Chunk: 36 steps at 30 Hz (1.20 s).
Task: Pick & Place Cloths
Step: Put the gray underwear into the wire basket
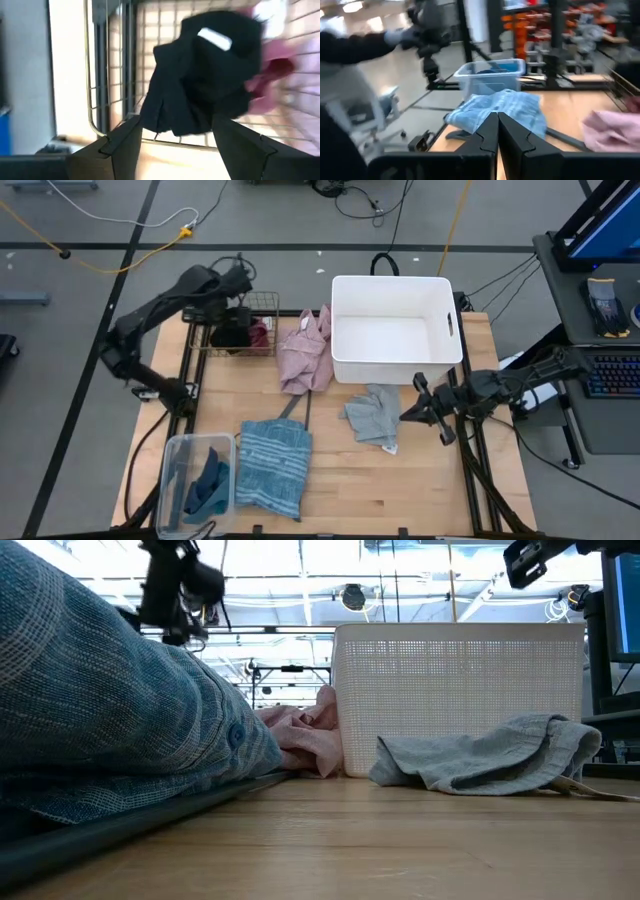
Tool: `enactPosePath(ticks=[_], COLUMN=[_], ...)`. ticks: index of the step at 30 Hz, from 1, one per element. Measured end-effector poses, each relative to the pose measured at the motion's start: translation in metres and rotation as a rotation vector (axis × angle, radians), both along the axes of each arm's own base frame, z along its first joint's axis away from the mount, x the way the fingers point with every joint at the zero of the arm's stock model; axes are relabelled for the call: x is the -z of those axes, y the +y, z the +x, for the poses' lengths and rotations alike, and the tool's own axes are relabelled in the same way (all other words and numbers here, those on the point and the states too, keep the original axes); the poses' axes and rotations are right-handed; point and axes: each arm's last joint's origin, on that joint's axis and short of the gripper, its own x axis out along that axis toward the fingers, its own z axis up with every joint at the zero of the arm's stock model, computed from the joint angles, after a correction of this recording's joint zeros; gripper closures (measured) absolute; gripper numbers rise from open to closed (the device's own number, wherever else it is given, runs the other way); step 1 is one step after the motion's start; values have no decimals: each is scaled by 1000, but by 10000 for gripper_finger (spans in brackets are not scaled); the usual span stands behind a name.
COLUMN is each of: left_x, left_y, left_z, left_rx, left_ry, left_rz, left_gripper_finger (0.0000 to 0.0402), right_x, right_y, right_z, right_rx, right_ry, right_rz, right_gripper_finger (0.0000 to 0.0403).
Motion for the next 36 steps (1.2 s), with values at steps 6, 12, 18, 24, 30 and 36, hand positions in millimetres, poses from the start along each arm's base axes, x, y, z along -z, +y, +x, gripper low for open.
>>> enactPosePath(ticks=[6, 12, 18, 24, 30, 36], left_x=[-41, -75, -92, -97, -100, -100], left_y=[-32, -63, -89, -108, -120, -127], left_z=[-2, 8, 20, 33, 39, 40], left_rx=[125, 390, 598, 750, 812, 825], left_ry=[-265, -548, -684, -729, -754, -747], left_rz=[234, 420, 517, 552, 575, 585], left_gripper_finger=[156, 155, 156, 155, 156, 155], right_x=[5, 15, 12, 8, 12, 23], right_y=[16, 32, 46, 57, 61, 63], right_z=[13, 27, 40, 49, 59, 67], right_rx=[-140, -205, -229, -301, -276, -276], right_ry=[-38, 72, 259, 523, 714, 762], right_rz=[-128, -213, -357, -575, -762, -870], right_gripper_finger=[403, 403, 403, 403, 399, 373])
